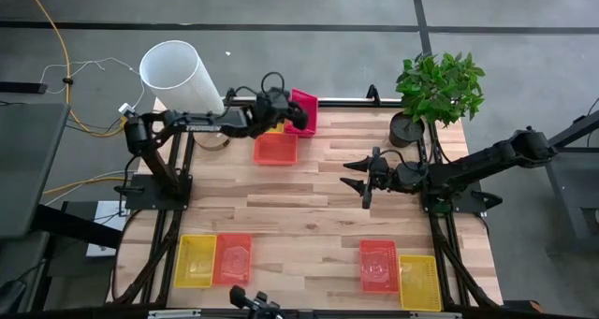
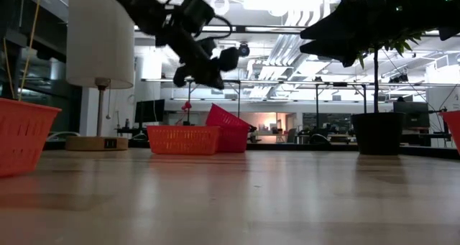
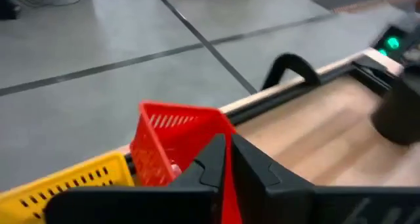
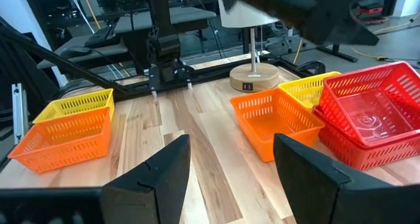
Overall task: Stack baskets by color
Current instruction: Stack the bottom red bin on top of the top red bin, then stack the bottom left yellow bin on top of the top yellow bin
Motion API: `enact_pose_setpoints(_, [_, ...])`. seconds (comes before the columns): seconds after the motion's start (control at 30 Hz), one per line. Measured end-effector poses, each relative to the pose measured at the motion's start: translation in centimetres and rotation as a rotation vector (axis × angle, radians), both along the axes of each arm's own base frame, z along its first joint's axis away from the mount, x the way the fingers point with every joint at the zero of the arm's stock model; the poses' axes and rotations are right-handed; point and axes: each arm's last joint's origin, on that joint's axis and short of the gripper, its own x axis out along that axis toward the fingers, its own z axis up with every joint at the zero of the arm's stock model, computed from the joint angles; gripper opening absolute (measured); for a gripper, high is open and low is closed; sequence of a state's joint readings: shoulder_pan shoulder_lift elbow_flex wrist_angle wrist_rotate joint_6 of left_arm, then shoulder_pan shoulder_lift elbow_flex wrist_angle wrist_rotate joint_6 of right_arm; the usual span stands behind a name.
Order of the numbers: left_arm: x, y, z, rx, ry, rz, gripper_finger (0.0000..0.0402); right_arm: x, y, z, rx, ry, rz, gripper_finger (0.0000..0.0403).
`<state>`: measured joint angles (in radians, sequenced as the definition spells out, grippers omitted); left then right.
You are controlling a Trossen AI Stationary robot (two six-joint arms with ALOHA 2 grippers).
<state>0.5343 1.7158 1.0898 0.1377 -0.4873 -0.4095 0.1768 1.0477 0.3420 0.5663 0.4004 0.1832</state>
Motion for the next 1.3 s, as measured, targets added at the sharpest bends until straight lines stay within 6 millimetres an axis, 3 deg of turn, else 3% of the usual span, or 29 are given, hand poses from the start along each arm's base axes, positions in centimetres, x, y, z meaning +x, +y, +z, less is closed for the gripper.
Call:
enact_pose_setpoints(0.23, [-0.7,-0.3,-3.3,0.077,-0.008,0.105,0.0004,0.0,0.0,0.0,-0.006,0.001,-0.007,0.0206])
enact_pose_setpoints(0.63, [0.5,0.5,-8.0,0.071,0.042,0.104,0.0,0.0,-0.1,0.0,-0.002,0.001,-0.013,0.0206])
enact_pose_setpoints(0.8, [0.5,0.5,-8.0,0.071,0.038,0.105,0.0,0.0,-0.1,0.0,-0.002,0.0,-0.013,0.0206])
enact_pose_setpoints(0.87, [0.6,0.2,-7.1,0.091,0.032,0.078,0.0,0.0,-0.1,0.0,-0.002,0.001,-0.013,0.0206])
enact_pose_setpoints(1.0, [0.7,-1.4,-3.2,0.181,0.014,-0.032,0.0,0.0,-0.1,0.0,-0.007,0.002,-0.013,0.0206])
enact_pose_setpoints(1.3, [0.9,-9.5,4.5,0.369,0.003,-0.514,0.0,0.0,-0.1,0.0,-0.004,0.001,-0.018,0.0206])
